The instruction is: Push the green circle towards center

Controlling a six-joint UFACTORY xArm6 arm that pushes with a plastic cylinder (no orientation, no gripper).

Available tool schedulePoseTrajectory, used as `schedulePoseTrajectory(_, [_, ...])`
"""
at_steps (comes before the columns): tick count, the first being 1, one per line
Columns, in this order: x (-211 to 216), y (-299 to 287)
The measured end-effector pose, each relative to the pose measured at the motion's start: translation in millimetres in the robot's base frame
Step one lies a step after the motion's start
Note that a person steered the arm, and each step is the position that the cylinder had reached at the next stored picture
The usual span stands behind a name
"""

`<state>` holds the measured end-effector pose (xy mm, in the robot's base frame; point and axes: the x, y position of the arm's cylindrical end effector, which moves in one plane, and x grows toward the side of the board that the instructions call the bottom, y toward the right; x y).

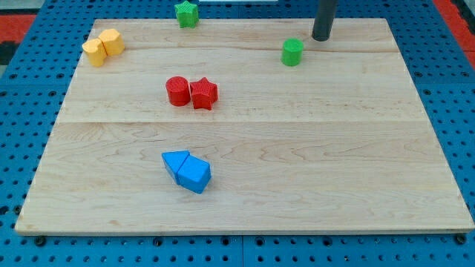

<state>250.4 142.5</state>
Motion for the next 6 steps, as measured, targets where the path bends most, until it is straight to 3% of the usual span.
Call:
schedulePoseTrajectory(1, [28, -26])
schedulePoseTrajectory(3, [15, -80])
schedulePoseTrajectory(5, [156, 3])
schedulePoseTrajectory(6, [122, 8])
